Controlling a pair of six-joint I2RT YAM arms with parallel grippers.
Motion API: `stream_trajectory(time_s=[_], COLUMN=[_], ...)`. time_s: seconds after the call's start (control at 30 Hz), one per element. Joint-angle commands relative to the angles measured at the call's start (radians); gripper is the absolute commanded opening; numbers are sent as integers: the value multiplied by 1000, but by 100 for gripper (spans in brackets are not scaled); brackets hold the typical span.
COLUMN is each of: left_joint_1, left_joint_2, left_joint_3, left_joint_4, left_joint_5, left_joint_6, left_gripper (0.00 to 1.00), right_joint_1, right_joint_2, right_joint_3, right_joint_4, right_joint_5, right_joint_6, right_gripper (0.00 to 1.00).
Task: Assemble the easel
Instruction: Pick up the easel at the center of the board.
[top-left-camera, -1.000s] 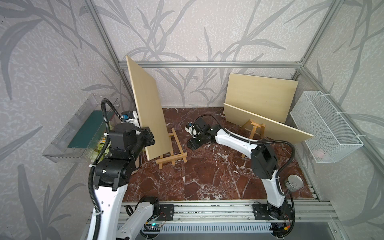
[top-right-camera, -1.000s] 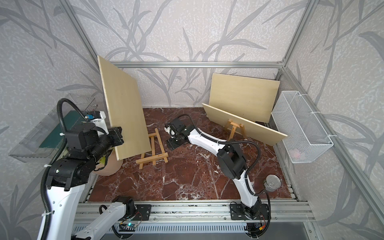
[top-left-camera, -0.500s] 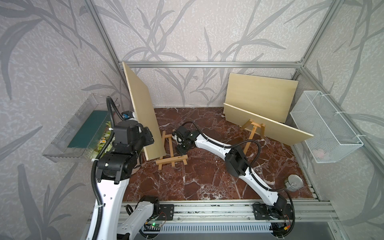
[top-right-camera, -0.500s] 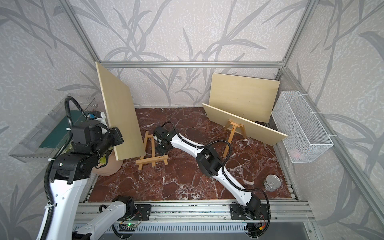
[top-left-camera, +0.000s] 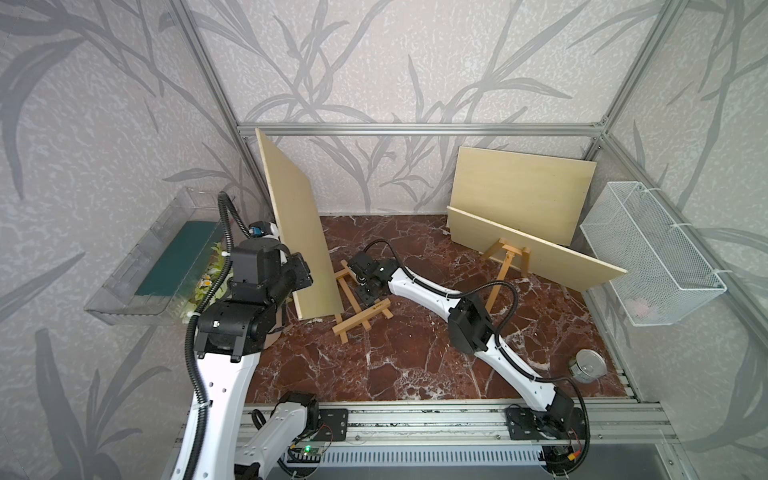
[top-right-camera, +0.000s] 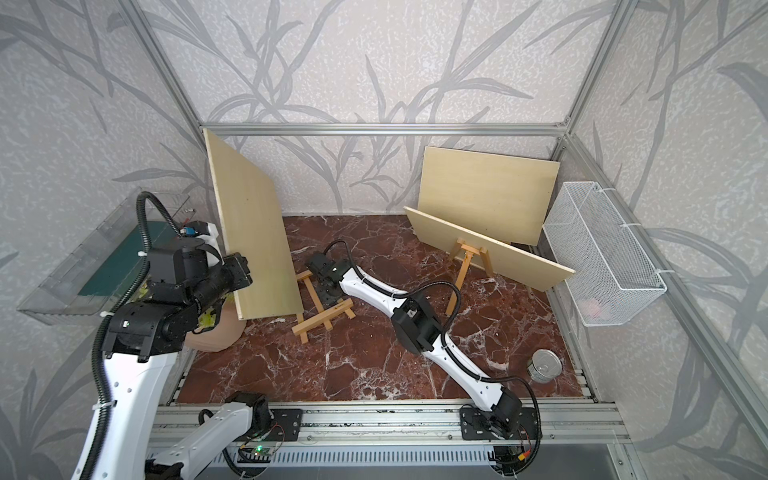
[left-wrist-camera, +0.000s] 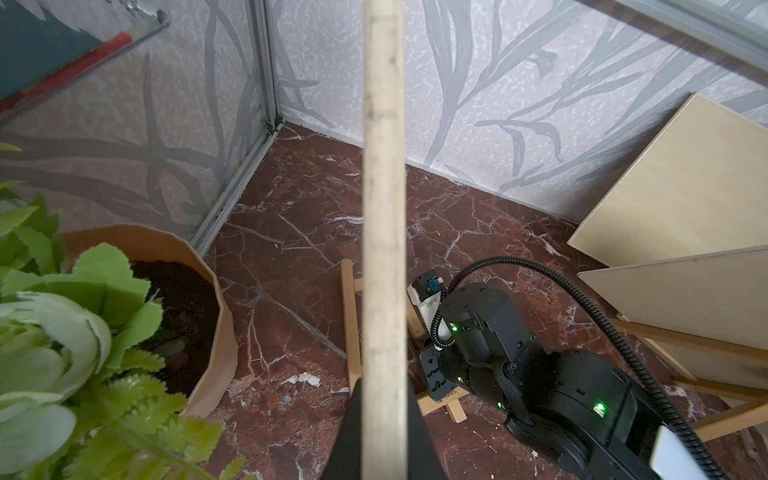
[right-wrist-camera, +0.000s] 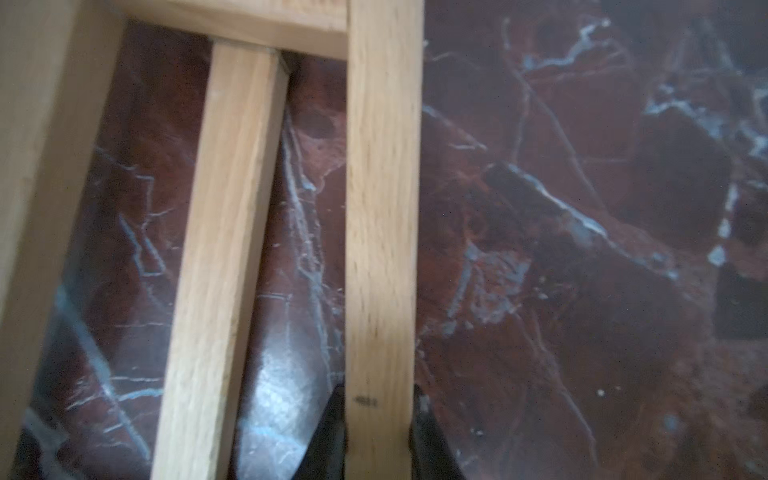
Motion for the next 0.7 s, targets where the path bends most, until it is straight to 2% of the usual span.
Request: stream_trajectory(time_s=[0.0,0.1,0.23,0.5,0.6,0.67], left_joint_1=[-1,0,1,-1,-1,1], left_joint_2=[-85,-111,-106,-87,-68,-62], left_joint_3=[48,48,62,31,25,20], left_joint_4=[372,393,370,369,373,380], left_joint_5=[-73,-144,-169,-85,-45,-30], left_joint_6=[-26,-23,-9,-14,-29,-38], left_gripper=[0,0,0,0,0,0], right_joint_1=[-47,-94,-171,-308,-335,-332], right_joint_2=[-58,-171,-357,-656,-737,-780], right_joint_3=[-14,-110,-293,-590,-673,-716], right_joint_4=[-106,-77,-1,110,169,223], right_joint_5=[24,3,-71,-318,-359,-339], right_joint_6=[34,54,98,196,244,253], right_gripper=[13,11,10,10,10,10])
